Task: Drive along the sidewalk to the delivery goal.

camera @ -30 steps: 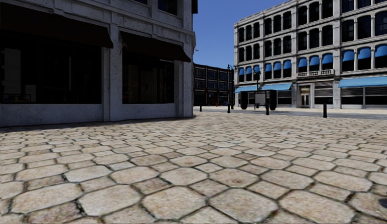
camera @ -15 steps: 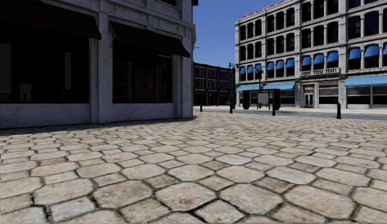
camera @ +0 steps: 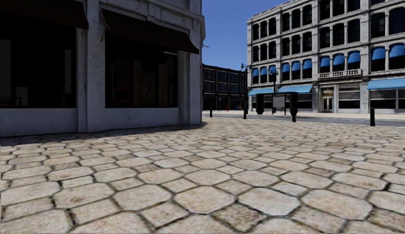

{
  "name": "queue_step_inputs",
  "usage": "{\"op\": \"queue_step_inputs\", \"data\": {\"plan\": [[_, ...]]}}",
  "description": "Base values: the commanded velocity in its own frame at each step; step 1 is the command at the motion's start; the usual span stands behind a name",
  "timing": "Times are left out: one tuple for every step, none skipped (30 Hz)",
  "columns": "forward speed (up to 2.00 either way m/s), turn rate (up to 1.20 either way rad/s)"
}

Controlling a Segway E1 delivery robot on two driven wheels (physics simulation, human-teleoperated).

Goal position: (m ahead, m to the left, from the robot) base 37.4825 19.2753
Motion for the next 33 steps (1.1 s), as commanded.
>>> {"op": "queue_step_inputs", "data": {"plan": [[2.00,0.00],[2.00,0.00],[2.00,0.00],[2.00,0.00],[2.00,0.00],[2.00,0.00],[2.00,0.00],[2.00,0.00],[2.00,0.00],[2.00,0.00],[2.00,0.00],[2.00,0.00],[2.00,0.00],[2.00,0.00],[2.00,0.00],[2.00,0.00],[2.00,0.00],[2.00,0.00],[2.00,0.00],[2.00,0.00],[2.00,0.00],[2.00,0.00],[2.00,0.00],[2.00,0.00],[2.00,0.00],[2.00,0.00],[2.00,0.00],[2.00,0.00],[2.00,0.00],[2.00,0.00],[2.00,0.00],[2.00,0.00],[2.00,0.00]]}}
